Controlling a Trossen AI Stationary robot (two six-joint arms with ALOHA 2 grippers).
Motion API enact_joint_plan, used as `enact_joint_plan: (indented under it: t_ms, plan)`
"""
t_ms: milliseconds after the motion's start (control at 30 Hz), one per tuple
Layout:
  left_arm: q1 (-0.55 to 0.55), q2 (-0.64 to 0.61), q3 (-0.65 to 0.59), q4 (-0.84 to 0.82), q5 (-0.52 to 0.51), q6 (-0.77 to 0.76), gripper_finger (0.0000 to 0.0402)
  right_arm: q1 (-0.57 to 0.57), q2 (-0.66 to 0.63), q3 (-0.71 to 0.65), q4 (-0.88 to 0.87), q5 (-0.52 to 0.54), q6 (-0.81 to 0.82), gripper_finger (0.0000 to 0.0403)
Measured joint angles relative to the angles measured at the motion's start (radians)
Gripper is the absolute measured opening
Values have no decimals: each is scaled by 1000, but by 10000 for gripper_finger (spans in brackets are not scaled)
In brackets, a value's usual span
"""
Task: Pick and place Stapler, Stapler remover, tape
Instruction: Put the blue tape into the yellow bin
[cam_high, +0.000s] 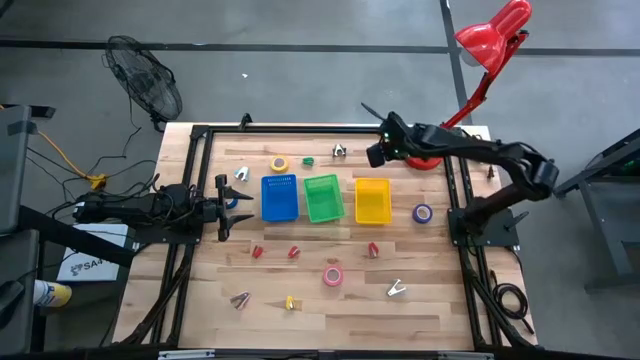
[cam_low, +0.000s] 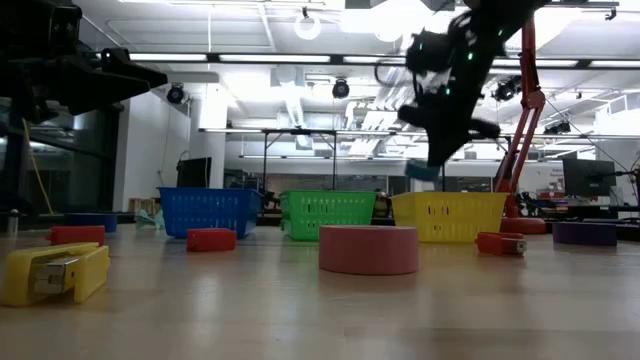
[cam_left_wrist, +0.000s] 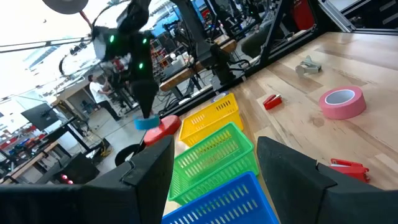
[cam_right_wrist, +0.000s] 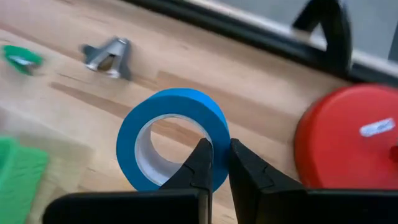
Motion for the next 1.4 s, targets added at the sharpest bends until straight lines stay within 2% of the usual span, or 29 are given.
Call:
enact_joint_plan:
  t_ms: [167,367,533,633,833,1133,1267,1400]
  plan:
    - [0,0,0,0,0,0,227,125,-96,-29,27,141,1,19]
    - [0,0,0,0,0,0,227,303,-228,-169,99,295,16,19]
    - [0,0,0,0,0,0,227,446,-333,-332,269,334,-114,19]
    - [0,0,0,0,0,0,227,512,-360,-414,356,403,-184,19]
    - [0,0,0,0,0,0,227,582,-334,-500,455,459,-414,19]
    - [0,0,0,0,0,0,227,589,-215,-507,585,376,-779,21]
    - [0,0,0,0,0,0,227,587,-158,-479,589,383,-803,19]
    - [0,0,0,0,0,0,227,563,-96,-424,564,455,-808,26]
